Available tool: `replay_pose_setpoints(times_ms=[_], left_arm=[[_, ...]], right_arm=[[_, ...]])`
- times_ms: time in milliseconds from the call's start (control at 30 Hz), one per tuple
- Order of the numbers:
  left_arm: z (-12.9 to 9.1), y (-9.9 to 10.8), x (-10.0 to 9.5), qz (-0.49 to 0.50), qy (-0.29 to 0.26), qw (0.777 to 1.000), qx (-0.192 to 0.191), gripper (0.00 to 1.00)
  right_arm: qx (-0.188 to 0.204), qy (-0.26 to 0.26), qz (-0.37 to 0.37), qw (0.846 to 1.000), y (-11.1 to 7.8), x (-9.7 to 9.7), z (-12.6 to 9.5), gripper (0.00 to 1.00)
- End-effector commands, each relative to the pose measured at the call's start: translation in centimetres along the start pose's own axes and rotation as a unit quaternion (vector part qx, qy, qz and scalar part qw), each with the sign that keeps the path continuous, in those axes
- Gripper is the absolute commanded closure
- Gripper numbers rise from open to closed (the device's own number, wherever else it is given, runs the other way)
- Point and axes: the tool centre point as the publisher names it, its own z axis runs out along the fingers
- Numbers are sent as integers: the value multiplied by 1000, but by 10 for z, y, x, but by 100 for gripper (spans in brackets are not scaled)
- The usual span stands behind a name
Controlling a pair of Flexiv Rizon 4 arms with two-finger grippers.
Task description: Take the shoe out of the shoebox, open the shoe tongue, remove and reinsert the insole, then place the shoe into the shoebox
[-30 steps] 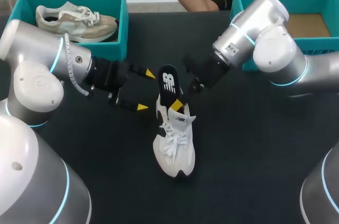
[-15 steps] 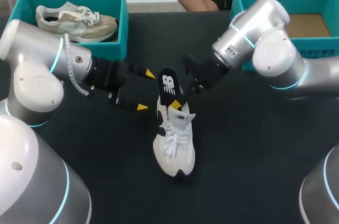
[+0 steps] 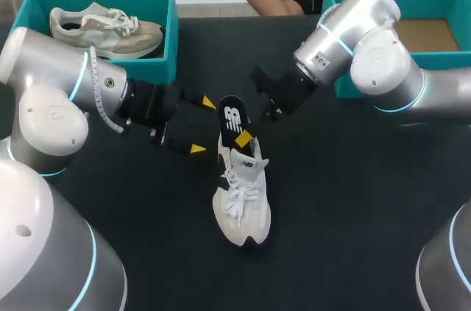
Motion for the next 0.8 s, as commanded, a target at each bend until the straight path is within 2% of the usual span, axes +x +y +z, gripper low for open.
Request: replay_pose_setpoints(times_ms=[33, 167, 300, 800], left_arm=[[1, -1, 0, 0, 0, 1000, -2, 0], [1, -1, 0, 0, 0, 1000, -2, 0], [1, -1, 0, 0, 0, 1000, -2, 0], [1, -1, 0, 0, 0, 1000, -2, 0]], right_arm=[[20, 7, 12, 1000, -1, -3, 7, 100], [32, 13, 30, 999, -15, 3, 11, 100], [34, 14, 35, 999, -20, 5, 13, 100], [26, -8, 15, 1000, -1, 9, -4, 100]])
